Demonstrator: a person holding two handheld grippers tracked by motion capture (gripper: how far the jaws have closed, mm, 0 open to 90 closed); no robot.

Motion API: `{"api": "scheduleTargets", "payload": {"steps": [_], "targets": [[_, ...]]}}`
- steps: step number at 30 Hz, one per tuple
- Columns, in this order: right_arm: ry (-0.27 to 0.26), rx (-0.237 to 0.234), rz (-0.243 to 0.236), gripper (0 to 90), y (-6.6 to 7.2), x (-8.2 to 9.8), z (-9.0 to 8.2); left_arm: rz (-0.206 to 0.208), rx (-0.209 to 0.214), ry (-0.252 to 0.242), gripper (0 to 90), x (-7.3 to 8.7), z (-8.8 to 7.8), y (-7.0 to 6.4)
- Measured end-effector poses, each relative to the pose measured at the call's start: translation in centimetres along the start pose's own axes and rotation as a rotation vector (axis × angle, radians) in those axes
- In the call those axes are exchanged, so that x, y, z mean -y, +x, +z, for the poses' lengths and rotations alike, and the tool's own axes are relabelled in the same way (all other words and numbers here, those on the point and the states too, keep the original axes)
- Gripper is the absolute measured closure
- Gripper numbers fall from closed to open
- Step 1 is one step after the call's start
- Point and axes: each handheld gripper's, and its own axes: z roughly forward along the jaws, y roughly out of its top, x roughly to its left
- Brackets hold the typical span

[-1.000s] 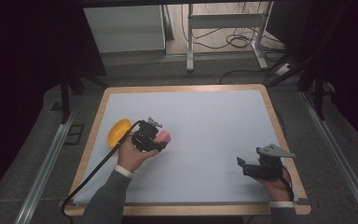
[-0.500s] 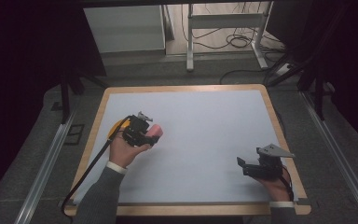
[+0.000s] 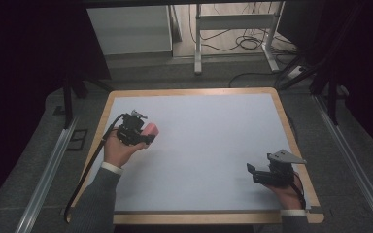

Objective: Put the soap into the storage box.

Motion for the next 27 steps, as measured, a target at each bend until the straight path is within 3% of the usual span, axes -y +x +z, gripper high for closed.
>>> {"api": "scheduleTargets", "payload": {"steps": [15,27], "targets": [[0.002,-0.006,-0.001,11.4,0.2,-0.1,0.1,-0.053,-0.027,-0.007,60.0,0.1,-1.7,2.7],[-0.001,0.000,0.006,11.5,0.0,0.0,0.0,-0.094,-0.047,-0.002,60.0,1.0,-1.6,4.4]]}}
